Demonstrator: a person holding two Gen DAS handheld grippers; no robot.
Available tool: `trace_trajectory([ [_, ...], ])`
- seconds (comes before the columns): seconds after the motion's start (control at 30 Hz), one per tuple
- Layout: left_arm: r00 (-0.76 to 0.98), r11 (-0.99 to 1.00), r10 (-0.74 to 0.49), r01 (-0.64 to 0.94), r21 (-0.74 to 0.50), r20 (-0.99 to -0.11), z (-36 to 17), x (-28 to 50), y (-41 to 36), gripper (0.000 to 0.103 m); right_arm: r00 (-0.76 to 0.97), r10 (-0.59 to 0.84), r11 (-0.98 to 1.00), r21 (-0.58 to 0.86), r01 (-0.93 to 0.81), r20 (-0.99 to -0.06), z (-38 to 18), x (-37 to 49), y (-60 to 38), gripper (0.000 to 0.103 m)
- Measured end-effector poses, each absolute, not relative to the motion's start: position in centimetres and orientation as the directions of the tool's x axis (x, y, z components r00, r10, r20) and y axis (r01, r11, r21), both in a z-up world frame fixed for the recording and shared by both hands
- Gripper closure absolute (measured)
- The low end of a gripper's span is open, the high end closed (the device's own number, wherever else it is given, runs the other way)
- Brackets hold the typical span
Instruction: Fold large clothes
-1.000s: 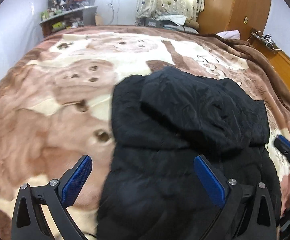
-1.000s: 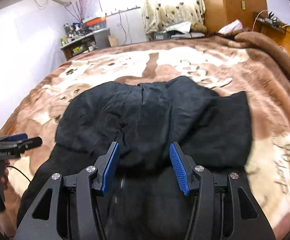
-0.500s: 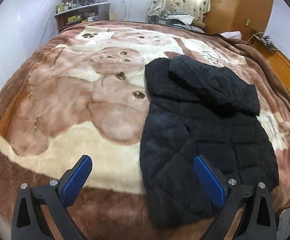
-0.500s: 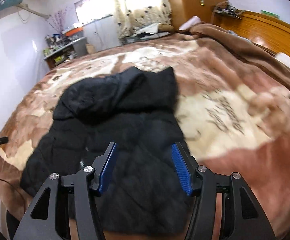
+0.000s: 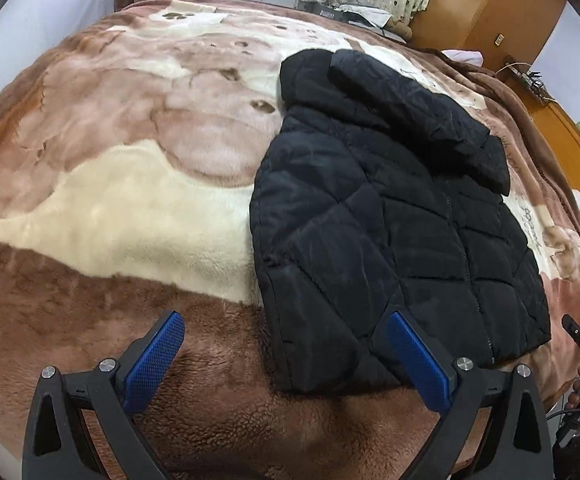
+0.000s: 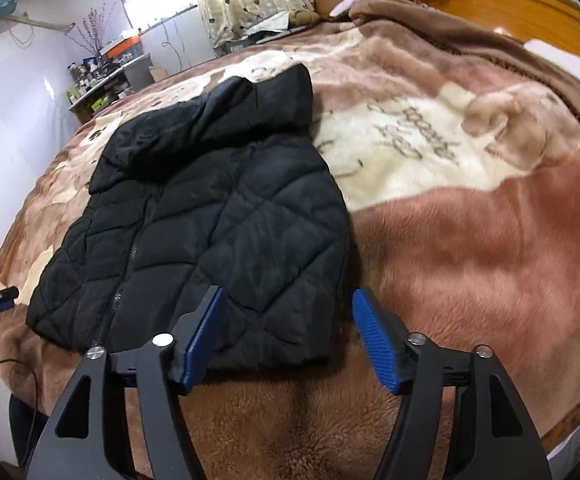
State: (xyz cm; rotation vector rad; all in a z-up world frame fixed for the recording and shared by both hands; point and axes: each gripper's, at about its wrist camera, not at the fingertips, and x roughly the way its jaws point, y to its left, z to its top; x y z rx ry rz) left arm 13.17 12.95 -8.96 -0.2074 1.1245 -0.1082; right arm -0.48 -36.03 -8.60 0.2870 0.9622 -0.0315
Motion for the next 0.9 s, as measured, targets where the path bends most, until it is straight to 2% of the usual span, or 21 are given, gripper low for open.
trace_trajectory([
  [0.13,0.410,0.974,-0.185,-0.041,-0.221,-0.893,-10.2,13.9,12.7,0.000,0.548,0.110,0.954,0.244,0.177,-0.829,-10.3,-0.2,-36.3,0.032],
  [0.37,0.369,0.976,-0.170,-0.061,-0.207,-0.914,-12.4,14.9,12.0,0.011,0.495,0.110,0.952,0.234,0.196,-0.862,-12.8,1.0,-36.4,0.031],
  [0.7,0.341,0.985,-0.152,-0.028,-0.172,-0.928,-13.9,15.2,10.7,0.013,0.469,0.163,0.951,0.265,0.158,-0.868,-14.2,2.0,-35.7,0.031],
  [0.8,0.312,0.980,-0.181,-0.021,-0.198,-0.933,-14.5,15.4,10.3,0.030,0.455,0.179,0.947,0.278,0.160,-0.873,-14.7,2.2,-35.7,0.031],
  [0.83,0.302,0.978,-0.193,-0.022,-0.210,-0.933,-14.6,15.4,10.2,0.040,0.454,0.177,0.947,0.277,0.163,-0.873,-14.7,2.2,-35.6,0.031],
  [0.87,0.300,0.975,-0.204,-0.026,-0.222,-0.932,-14.5,15.5,10.0,0.045,0.452,0.174,0.947,0.274,0.166,-0.875,-14.7,2.2,-35.5,0.032],
  [0.9,0.302,0.974,-0.203,-0.033,-0.223,-0.932,-14.4,15.4,10.0,0.045,0.450,0.173,0.948,0.272,0.166,-0.876,-14.6,2.1,-35.5,0.034],
])
